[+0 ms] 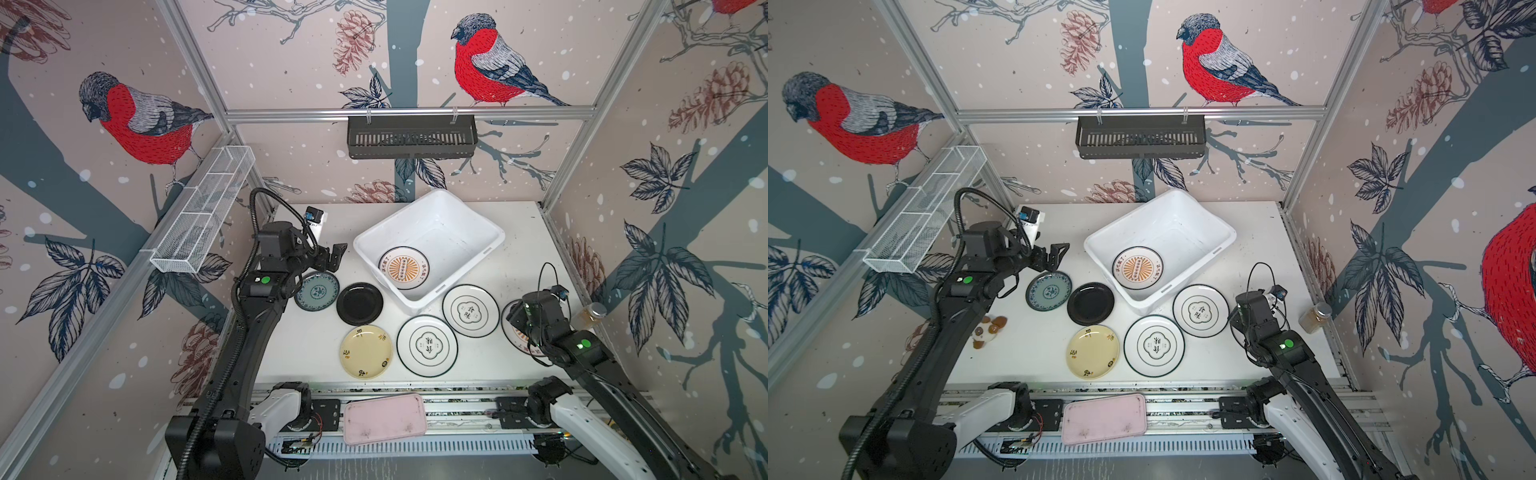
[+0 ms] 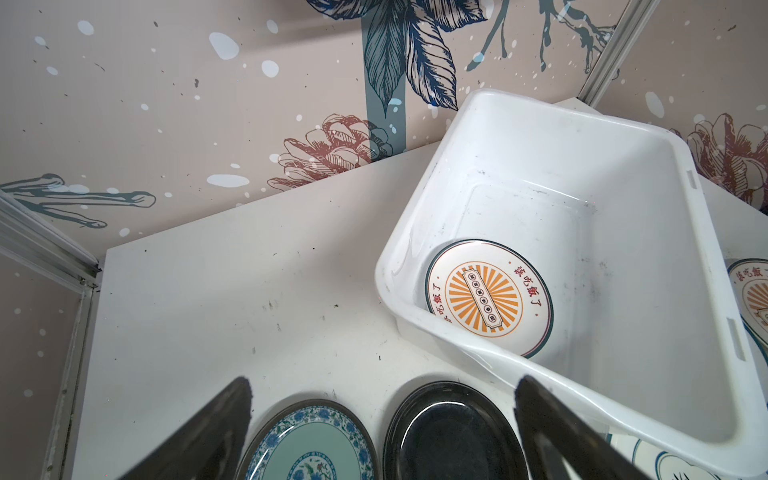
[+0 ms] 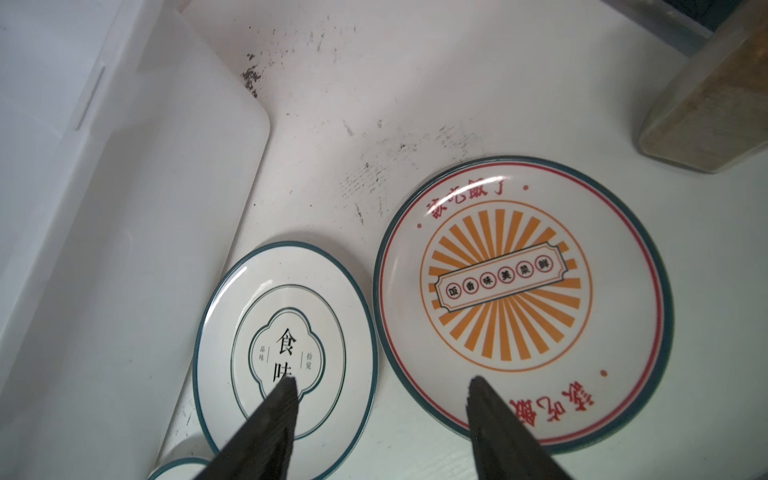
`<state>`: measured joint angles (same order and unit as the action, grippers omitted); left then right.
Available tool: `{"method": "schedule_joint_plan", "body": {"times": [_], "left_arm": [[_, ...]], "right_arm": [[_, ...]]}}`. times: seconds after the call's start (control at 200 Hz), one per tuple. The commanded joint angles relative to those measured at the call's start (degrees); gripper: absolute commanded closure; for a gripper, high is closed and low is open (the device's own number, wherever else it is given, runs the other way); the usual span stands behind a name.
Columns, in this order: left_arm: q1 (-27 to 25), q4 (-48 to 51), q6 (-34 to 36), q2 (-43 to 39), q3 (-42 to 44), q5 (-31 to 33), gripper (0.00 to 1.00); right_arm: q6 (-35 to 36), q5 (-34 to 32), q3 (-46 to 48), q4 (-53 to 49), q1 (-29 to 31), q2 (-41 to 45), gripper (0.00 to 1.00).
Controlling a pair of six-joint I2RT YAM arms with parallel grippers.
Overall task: Place the plates into the plastic bin on the countertop
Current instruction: 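Move the right gripper out of the bin to the second sunburst plate, then lower the right gripper onto the second sunburst plate's rim nearest the robot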
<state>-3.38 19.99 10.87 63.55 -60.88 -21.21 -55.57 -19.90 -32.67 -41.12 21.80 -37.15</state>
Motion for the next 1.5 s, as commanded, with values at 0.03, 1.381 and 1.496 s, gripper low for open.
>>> {"method": "schedule_joint_plan", "body": {"times": [0.03, 1.381, 1.496], "left_arm": [[-0.6, -0.4, -0.1, 1.5, -1.0, -1.0, 0.02], [-6.0, -4.0, -1.3, 10.9, -7.5, -2.3, 0.02], [-6.0, -4.7, -1.4, 11.1, -7.2, -2.6, 0.02]], "right_arm": [[-3.0, -5.1, -1.1, -2.0, -1.7, -0.3, 0.21], [-9.8, 8.2, 1.6, -4.7, -20.6, -15.0, 0.01], [-9.1, 10.0, 3.4, -3.6, -22.3, -14.8, 0.01]]}}
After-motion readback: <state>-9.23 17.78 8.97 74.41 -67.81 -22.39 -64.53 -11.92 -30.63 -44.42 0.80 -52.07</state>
